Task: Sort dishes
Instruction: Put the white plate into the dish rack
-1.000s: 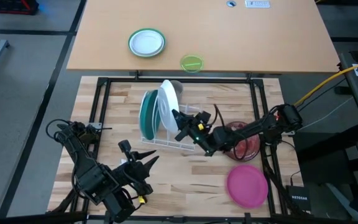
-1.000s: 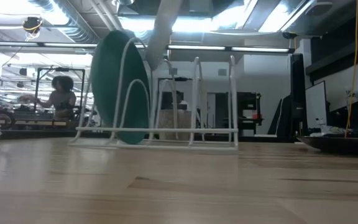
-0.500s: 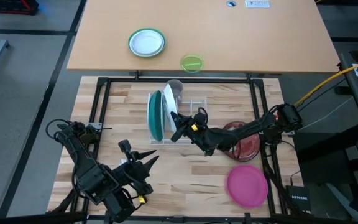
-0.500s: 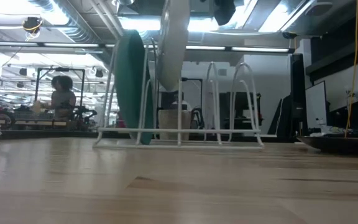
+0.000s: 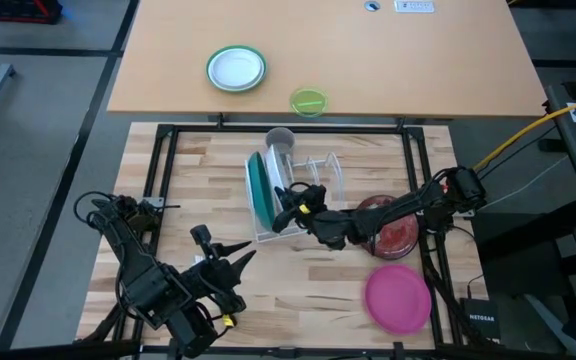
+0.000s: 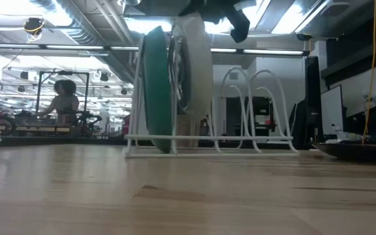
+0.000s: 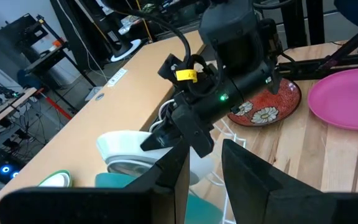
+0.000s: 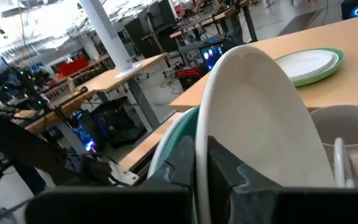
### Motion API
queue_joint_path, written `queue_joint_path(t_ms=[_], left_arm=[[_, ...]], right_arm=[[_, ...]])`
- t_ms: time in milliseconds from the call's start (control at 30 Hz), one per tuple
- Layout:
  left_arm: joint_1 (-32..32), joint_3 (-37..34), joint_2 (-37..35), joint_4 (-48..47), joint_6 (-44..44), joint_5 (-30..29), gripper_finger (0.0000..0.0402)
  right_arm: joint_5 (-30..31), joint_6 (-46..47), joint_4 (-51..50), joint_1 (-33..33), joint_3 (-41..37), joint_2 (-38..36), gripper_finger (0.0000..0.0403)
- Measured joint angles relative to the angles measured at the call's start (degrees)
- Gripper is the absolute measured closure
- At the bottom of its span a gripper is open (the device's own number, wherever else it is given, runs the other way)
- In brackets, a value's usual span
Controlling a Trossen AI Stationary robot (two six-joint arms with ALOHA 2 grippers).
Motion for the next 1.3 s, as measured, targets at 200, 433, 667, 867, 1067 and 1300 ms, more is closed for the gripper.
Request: queue_joint_path(t_ms=[200,433,667,867,1067,1300], left_arm=[[0.00,0.00,0.00,-0.01,0.00,0.00,0.0318],[0.00,-0.02,0.00,-0.01,0.00,0.00,0.0318],[-0.02,0.00,0.00,0.00,0.00,0.00,0.0318],[-0.02,-0.02,0.00,-0.01,0.00,0.00,0.0318],[-0.02,-0.02,0.00,-0.01,0.00,0.00,0.0318],[-0.02,-0.02,0.00,-0.01,0.00,0.00,0.0318]], right_arm=[[-0.90,0.33,-3.44,0.00,0.00,0.00,0.0386],[-2.77,-0.53,-7.42,0.00,0.00,0.00,0.0361],[-7.22,-0.18,-13.05,0.02,-0.04,0.02,0.0354],[-7.79,-0.02,-15.58,0.04,-0.02,0.02,0.0352],[-8.40,-0.20,-15.70,0.04,-0.02,0.02,0.0352],[-9.08,-0.22,-16.76,0.04,-0.02,0.02,0.0351]])
